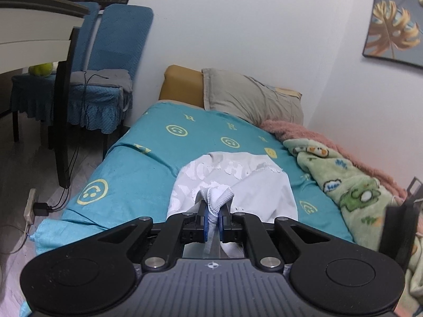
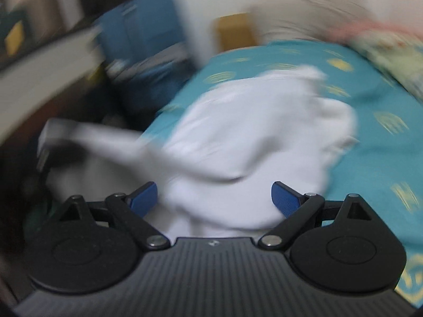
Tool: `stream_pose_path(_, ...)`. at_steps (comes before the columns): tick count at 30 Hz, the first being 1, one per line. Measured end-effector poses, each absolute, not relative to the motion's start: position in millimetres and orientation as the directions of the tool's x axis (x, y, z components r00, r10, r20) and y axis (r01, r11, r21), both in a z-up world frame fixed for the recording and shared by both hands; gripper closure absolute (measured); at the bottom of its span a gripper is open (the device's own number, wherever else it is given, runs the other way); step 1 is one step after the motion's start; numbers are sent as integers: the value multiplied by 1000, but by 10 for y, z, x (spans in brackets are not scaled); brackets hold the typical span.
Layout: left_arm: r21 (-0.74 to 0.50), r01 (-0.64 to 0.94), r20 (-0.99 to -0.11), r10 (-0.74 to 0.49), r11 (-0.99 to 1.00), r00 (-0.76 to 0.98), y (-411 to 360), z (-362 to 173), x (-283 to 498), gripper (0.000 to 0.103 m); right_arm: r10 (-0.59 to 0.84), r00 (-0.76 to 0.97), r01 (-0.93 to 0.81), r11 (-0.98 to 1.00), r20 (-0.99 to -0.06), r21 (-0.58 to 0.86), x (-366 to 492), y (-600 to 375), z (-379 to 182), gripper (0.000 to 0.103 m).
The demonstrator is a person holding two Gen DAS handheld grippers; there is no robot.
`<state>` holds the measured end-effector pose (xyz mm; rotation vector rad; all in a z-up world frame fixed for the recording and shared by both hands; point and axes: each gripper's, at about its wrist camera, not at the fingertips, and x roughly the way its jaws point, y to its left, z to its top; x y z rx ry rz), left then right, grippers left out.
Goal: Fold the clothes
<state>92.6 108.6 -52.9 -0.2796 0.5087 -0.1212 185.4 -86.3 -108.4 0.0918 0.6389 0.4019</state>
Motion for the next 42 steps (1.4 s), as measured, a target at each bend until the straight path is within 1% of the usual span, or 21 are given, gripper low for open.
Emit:
stream_pose_path(1, -295, 42, -465, -183, 954, 866, 1093, -526, 927, 95, 403, 721, -390, 909, -564, 150, 1823, -727, -1105, 8)
stream_pose_path(3, -295, 37, -469, -178, 955, 865, 1101, -534, 939, 95, 369, 728, -418, 907, -578, 53, 1825, -535, -1196, 8)
stream_pose_path(6, -306, 29, -472, -178, 951, 863, 1122, -570, 964, 95, 273, 751, -351, 936, -601, -13, 1939, -471, -1360, 9)
stream_pose_path(9, -306, 20, -477, -171, 952, 862, 1132, -602, 993, 95, 145, 793, -216, 975, -591, -51, 2022, -629, -1391, 9)
stream_pose_path(12, -306, 22, -481, -174, 952, 859, 1133, -623, 1019, 95, 71, 831, -60, 997, -552, 38, 2037, -928, -1254, 9)
stream_pose_path(14, -293, 37, -486, -182, 955, 855, 1097, -631, 1023, 95, 38, 856, 34, 991, -516, 128, 2010, -1153, -1113, 9)
stream_pose_path(17, -251, 99, -482, -213, 963, 850, 966, -640, 995, 95, 2, 904, 107, 967, -427, 231, 1927, -1440, -867, 8)
stream_pose_path(20, -203, 176, -464, -253, 963, 849, 783, -638, 930, 95, -63, 931, 153, 961, -359, 229, 1827, -1574, -715, 8)
stream_pose_path(23, -167, 209, -449, -263, 964, 854, 675, -642, 869, 95, -84, 907, 193, 954, -413, 230, 1939, -1740, -769, 8)
stream_pose_path(24, -171, 207, -443, -263, 963, 857, 679, -640, 858, 95, -84, 884, 208, 952, -461, 225, 1972, -1756, -826, 8)
stream_pose_path(27, -209, 160, -418, -236, 965, 877, 790, -608, 857, 95, -75, 800, 228, 956, -596, 185, 2098, -1759, -1088, 9)
stream_pose_path(30, -274, 86, -418, -199, 958, 886, 973, -593, 900, 95, -44, 762, 203, 964, -646, 173, 2114, -1708, -1241, 10)
stream_pose_path(31, -296, 61, -430, -190, 953, 883, 1032, -604, 926, 95, -34, 749, 194, 966, -662, 169, 2119, -1691, -1290, 29)
stream_pose_path(32, -317, 36, -442, -181, 948, 878, 1092, -614, 952, 95, -10, 753, 177, 966, -658, 188, 2120, -1683, -1265, 53)
stream_pose_path(34, -328, -3, -476, -162, 945, 864, 1170, -652, 1003, 95, 50, 769, 143, 958, -638, 247, 2104, -1654, -1164, 65)
stream_pose_path(35, -333, -17, -495, -159, 943, 854, 1196, -678, 1028, 95, 87, 783, 115, 953, -616, 281, 2073, -1630, -1120, 76)
stream_pose_path(37, -342, -44, -534, -156, 939, 831, 1245, -732, 1071, 95, 119, 806, 71, 953, -579, 295, 2050, -1582, -1031, 81)
stream_pose_path(38, -342, -57, -552, -152, 938, 820, 1266, -761, 1086, 94, 126, 813, 52, 957, -569, 286, 2042, -1554, -1003, 87)
stream_pose_path(39, -338, -71, -568, -144, 938, 810, 1279, -788, 1103, 93, 136, 815, 35, 959, -563, 283, 2046, -1534, -989, 88)
stream_pose_path(41, -327, -89, -590, -130, 941, 797, 1298, -826, 1113, 85, 153, 817, 19, 957, -556, 291, 2041, -1515, -975, 89)
stream_pose_path(42, -323, -98, -600, -124, 941, 791, 1305, -837, 1114, 80, 161, 818, 13, 955, -552, 298, 2043, -1517, -968, 89)
